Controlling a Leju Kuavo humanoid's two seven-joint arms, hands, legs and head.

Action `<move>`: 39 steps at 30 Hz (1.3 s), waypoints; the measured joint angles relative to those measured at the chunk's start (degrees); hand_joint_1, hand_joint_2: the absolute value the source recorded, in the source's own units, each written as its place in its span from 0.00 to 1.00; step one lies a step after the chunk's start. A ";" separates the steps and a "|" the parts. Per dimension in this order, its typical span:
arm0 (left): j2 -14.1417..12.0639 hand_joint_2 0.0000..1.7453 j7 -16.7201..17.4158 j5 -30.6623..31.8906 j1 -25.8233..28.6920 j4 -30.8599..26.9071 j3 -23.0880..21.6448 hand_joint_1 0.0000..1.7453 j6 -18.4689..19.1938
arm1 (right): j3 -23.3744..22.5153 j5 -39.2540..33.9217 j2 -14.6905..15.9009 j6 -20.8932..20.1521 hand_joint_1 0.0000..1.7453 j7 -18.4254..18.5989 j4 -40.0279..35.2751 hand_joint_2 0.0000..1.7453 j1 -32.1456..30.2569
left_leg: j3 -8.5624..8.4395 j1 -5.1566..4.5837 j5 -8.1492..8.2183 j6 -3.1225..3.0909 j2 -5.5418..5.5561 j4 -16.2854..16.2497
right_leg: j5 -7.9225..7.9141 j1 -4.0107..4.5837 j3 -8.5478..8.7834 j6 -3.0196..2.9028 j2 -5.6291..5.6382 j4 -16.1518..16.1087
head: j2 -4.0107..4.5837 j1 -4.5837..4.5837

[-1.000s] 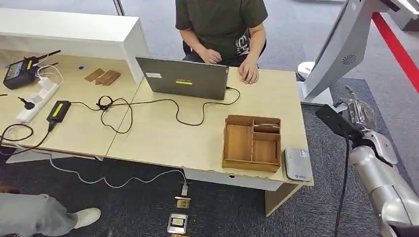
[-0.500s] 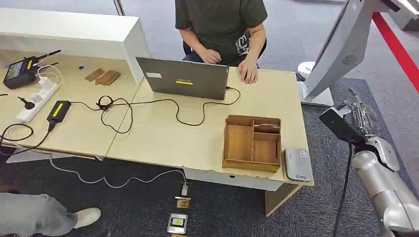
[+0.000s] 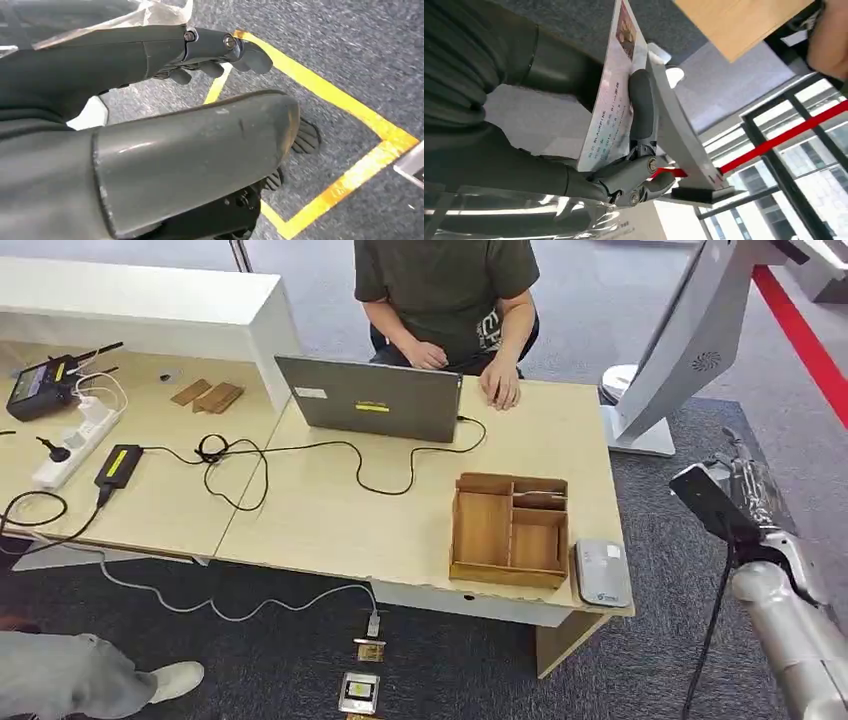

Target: Pass the card to the sensor for recognition and then transmit it.

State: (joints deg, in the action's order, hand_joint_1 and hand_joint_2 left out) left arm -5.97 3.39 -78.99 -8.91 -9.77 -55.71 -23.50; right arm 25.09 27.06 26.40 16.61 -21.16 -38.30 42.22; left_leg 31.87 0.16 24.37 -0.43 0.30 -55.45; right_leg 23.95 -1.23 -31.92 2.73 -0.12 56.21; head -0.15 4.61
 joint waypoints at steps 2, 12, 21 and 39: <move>0.00 0.00 0.50 0.26 -0.15 -0.07 -0.04 0.00 -0.37 | 1.03 -0.35 0.11 -0.85 1.00 0.52 -3.45 1.00 -1.11 | 0.00 0.00 0.00 0.00 0.00 0.00 | 0.00 0.00 0.00 0.00 0.00 0.00 | 0.00 -0.02; 0.09 0.00 1.22 0.98 -0.37 -0.50 -0.48 0.00 -1.92 | 8.72 -2.14 -1.62 -1.84 1.00 -0.63 -12.98 1.00 -4.05 | 0.01 0.01 0.00 0.00 0.00 0.01 | 0.01 0.01 0.00 -0.02 0.00 0.00 | 0.00 0.00; 0.15 0.00 -0.28 0.31 -0.40 -0.63 -0.48 0.00 -1.55 | 12.19 -2.06 -4.00 1.96 1.00 -6.08 -5.88 1.00 -2.06 | 0.02 0.00 0.00 0.00 0.02 0.00 | 0.01 0.00 0.00 -0.02 -0.01 -0.01 | 0.00 0.02; -0.92 0.00 1.31 0.76 -0.14 -0.61 -0.77 0.00 0.87 | 15.21 5.69 -0.92 2.14 1.00 -7.02 10.59 1.00 10.39 | 0.03 0.00 0.00 0.00 0.01 0.00 | 0.01 0.00 -0.04 -0.01 0.01 -0.01 | 0.00 0.00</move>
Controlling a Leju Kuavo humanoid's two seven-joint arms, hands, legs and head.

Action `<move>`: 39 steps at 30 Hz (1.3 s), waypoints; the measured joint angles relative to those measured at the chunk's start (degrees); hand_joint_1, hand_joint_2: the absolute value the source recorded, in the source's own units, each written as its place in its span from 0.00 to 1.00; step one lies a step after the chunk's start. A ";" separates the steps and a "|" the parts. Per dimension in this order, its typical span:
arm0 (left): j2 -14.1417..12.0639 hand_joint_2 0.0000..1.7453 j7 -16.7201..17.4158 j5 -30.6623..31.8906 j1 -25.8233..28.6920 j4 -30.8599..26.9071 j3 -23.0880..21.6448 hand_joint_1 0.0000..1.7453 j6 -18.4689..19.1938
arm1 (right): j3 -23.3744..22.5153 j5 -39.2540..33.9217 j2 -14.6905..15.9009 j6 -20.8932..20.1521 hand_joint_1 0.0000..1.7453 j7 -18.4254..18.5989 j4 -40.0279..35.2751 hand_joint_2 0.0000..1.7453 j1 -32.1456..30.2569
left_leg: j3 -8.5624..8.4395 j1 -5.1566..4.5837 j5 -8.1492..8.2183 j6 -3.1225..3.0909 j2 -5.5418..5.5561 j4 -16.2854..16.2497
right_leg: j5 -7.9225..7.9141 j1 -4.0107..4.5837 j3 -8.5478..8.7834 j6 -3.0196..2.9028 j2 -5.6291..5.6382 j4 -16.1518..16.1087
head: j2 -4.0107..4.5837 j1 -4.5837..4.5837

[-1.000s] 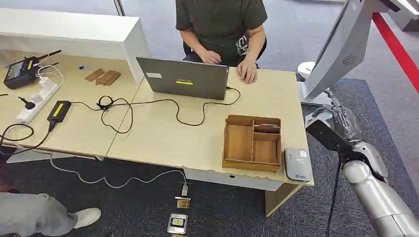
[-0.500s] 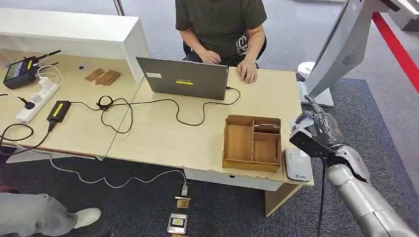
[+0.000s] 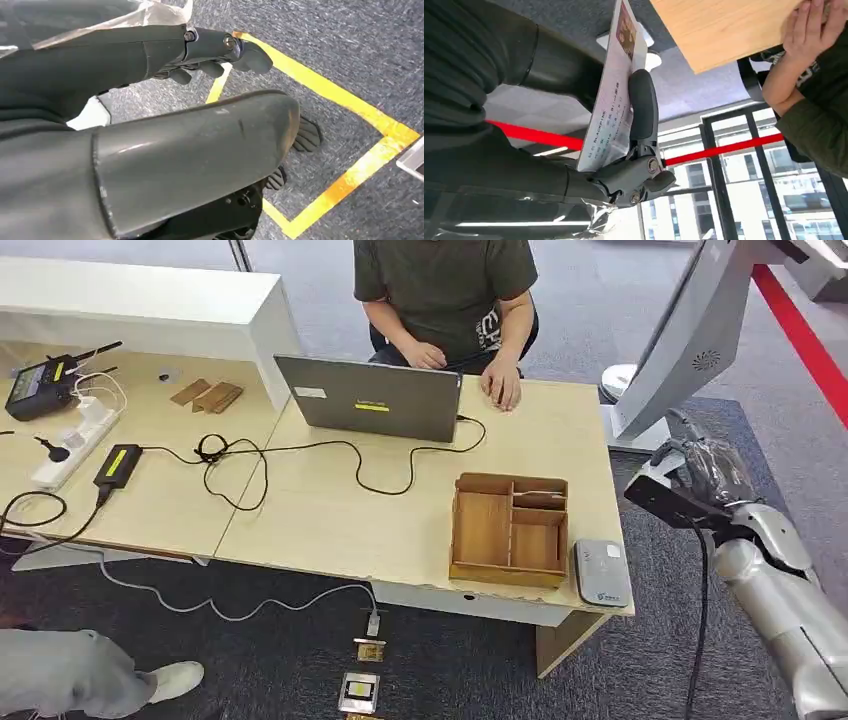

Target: Pass the card to the sensor for recognition and then transmit it.

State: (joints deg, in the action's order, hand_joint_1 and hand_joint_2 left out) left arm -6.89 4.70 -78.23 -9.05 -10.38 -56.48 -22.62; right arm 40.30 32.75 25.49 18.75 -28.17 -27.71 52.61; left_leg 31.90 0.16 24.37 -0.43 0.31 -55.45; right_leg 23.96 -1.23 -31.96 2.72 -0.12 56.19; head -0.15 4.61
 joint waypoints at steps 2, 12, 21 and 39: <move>-0.11 0.00 0.33 -0.18 0.01 0.00 -0.33 0.00 -0.31 | 0.65 1.13 -0.11 -0.68 1.00 0.22 0.70 1.00 0.19 | 0.00 0.01 0.00 0.00 0.03 0.00 | 0.00 0.02 0.01 0.00 -0.02 0.00 | 0.00 -0.02; -0.11 0.00 -0.07 -1.68 0.02 0.00 -0.70 0.00 -1.64 | 2.16 -1.55 1.03 -1.75 1.00 0.33 2.95 1.00 -2.93 | 0.01 -0.01 0.00 -0.01 0.02 -0.01 | 0.00 -0.01 -0.01 0.01 -0.02 -0.05 | 0.00 0.00; -0.39 0.00 2.14 -1.64 0.02 0.00 -0.70 0.00 -2.16 | 1.31 -3.48 7.47 -3.89 1.00 0.33 3.25 1.00 -4.91 | 0.03 -0.03 0.03 -0.04 0.02 -0.02 | -0.01 -0.02 0.00 0.02 -0.02 -0.07 | 0.00 0.00; -9.16 0.00 -3.33 -8.74 -7.53 -1.31 4.11 0.00 6.03 | 0.70 0.21 9.07 -11.34 1.00 5.38 -10.32 1.00 -10.21 | 0.13 0.11 -0.24 0.27 0.16 0.01 | -0.17 0.28 -0.12 -0.26 -0.17 0.04 | 0.02 0.02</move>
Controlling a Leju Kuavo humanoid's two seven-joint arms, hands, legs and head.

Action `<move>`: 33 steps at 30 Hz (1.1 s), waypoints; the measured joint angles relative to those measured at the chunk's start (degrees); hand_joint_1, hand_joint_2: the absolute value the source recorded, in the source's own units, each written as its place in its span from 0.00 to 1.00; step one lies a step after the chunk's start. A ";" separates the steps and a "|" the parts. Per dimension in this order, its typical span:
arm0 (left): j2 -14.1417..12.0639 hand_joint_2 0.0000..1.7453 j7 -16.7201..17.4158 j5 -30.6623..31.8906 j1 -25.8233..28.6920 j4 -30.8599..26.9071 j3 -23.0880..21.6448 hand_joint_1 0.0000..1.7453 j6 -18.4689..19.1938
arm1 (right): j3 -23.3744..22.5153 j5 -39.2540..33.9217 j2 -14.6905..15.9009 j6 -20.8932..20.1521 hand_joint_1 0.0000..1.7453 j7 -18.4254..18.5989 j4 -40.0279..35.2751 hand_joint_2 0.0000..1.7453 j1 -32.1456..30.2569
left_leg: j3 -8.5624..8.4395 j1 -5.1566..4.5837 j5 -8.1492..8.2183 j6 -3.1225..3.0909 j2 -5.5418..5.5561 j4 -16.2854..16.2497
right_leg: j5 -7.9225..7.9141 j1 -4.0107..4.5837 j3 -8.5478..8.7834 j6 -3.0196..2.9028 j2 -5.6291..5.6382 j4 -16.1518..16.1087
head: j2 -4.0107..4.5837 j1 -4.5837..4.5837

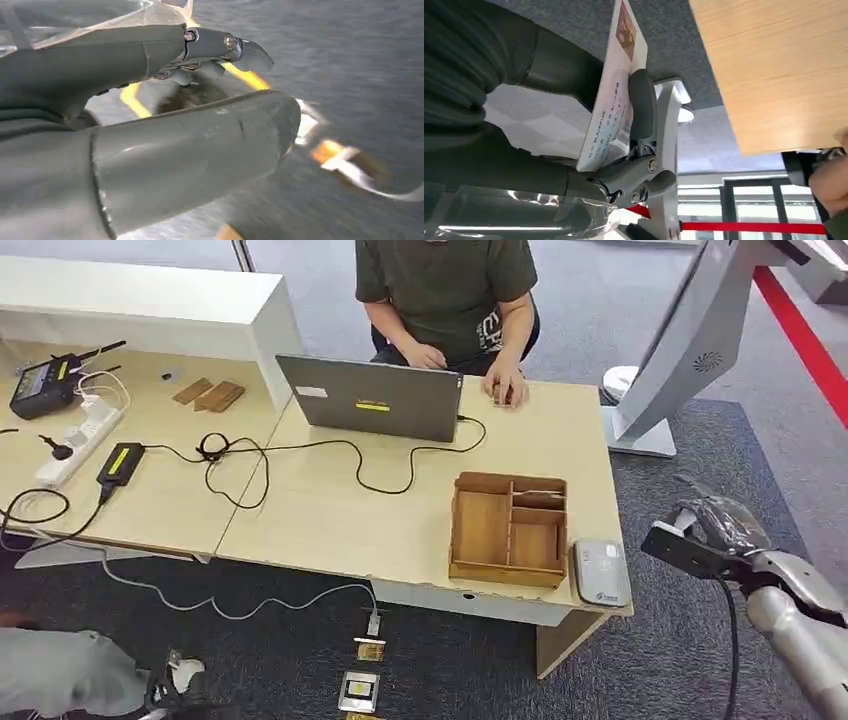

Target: Pass the card to the sensor for recognition and then transmit it.

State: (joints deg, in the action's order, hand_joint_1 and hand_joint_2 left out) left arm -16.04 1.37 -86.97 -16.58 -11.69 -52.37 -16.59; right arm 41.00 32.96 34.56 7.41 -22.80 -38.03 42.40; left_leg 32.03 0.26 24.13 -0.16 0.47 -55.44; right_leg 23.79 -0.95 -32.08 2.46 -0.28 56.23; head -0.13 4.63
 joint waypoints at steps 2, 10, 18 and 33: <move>-0.41 0.00 -1.11 0.07 -0.03 -0.09 0.87 0.00 0.13 | -0.11 -0.70 0.22 -0.04 1.00 0.00 -0.39 1.00 -1.02 | 0.04 0.12 0.00 0.00 0.00 0.00 | 0.00 0.00 0.00 0.00 0.00 0.00 | -0.02 -0.04; -0.96 0.00 -2.25 0.94 0.21 -0.65 3.45 0.00 0.72 | -1.18 -1.18 0.81 -0.33 1.00 -0.35 -1.53 1.00 -3.13 | 0.14 0.08 0.05 -0.07 -0.03 -0.02 | 0.01 -0.07 -0.08 0.04 0.03 -0.11 | -0.02 -0.04; -1.22 0.00 -2.18 1.99 0.20 -0.94 5.81 0.00 0.39 | -1.35 -1.00 0.63 -2.19 1.00 -1.73 -2.66 1.00 -3.68 | 0.14 0.05 0.06 -0.07 -0.09 -0.01 | -0.02 -0.02 -0.10 0.02 0.10 -0.09 | -0.02 -0.02; -0.98 0.00 -4.11 9.22 -1.95 -1.38 8.85 0.00 2.20 | 0.46 -7.78 -0.50 0.22 1.00 4.15 -6.40 1.00 -11.13 | 0.17 0.09 0.06 -0.07 -0.05 -0.01 | -0.01 -0.01 -0.11 0.02 0.06 -0.11 | -0.02 -0.04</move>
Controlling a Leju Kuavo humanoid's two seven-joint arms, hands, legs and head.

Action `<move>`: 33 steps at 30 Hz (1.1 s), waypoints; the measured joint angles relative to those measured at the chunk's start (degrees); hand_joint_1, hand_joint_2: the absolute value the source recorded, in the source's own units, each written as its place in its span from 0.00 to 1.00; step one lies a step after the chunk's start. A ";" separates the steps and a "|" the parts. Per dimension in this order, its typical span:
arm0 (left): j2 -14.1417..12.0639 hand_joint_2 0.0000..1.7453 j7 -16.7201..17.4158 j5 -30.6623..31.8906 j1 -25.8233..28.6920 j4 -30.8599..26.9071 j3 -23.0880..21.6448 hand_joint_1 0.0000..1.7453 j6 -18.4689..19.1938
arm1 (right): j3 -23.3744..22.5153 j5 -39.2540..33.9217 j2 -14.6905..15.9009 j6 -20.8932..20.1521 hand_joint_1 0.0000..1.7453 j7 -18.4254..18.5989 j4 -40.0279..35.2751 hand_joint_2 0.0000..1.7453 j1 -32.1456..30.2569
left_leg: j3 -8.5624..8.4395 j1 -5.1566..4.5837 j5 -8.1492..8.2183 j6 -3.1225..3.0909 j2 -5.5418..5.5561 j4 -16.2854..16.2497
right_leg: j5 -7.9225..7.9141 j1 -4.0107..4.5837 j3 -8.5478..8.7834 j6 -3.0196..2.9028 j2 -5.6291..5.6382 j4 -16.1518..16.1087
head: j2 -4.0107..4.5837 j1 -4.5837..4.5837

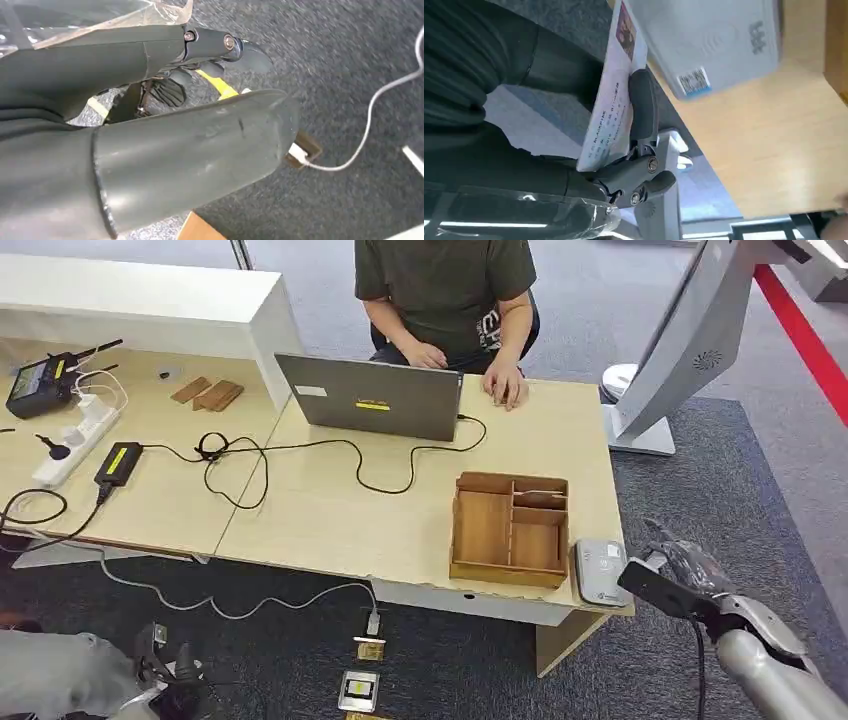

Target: Pass the card to the sensor for recognition and then transmit it.

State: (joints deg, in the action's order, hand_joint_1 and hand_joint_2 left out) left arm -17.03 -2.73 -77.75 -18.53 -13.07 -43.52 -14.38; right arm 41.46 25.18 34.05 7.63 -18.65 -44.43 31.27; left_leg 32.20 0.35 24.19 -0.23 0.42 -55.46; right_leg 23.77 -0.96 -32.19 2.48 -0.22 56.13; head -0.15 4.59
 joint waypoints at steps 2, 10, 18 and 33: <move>0.24 0.00 0.13 0.97 -0.57 -0.11 0.31 0.00 0.35 | 0.00 -0.62 0.24 0.55 1.00 0.46 -0.94 1.00 -1.51 | -0.03 -0.01 0.02 0.01 -0.04 0.00 | 0.00 -0.01 -0.01 0.00 0.06 0.00 | 0.00 0.02; 1.11 0.00 1.03 2.89 -1.83 -0.50 0.63 0.00 0.40 | 0.00 -1.21 0.48 1.55 1.00 0.37 -1.42 1.00 -3.33 | -0.14 -0.01 0.03 0.01 -0.14 0.00 | -0.01 0.01 0.03 -0.01 0.10 -0.02 | 0.00 0.00; 1.86 0.00 0.86 4.72 -2.61 -0.66 0.79 0.00 -0.26 | 0.00 -0.96 0.29 2.32 1.00 -1.11 -1.18 1.00 -3.46 | -0.12 -0.01 0.02 0.02 -0.14 0.00 | -0.02 0.01 0.06 -0.01 0.10 -0.01 | 0.02 0.00; 5.14 0.00 -14.21 8.83 10.29 0.68 0.81 0.00 0.62 | -3.52 -3.81 6.67 2.27 1.00 1.12 -4.88 1.00 -6.87 | -0.21 -0.18 0.44 -0.24 -0.17 0.01 | 0.34 -0.26 0.18 0.28 0.17 -0.10 | 0.00 -0.11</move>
State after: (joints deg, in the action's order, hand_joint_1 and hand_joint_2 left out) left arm -11.89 -16.94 -68.92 -8.24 -12.39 -42.71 -13.77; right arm 37.94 21.38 40.72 9.90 -17.53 -49.31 24.40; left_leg 31.99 0.16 24.64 -0.47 0.25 -55.45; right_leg 24.12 -1.22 -32.01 2.76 -0.05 56.03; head -0.15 4.48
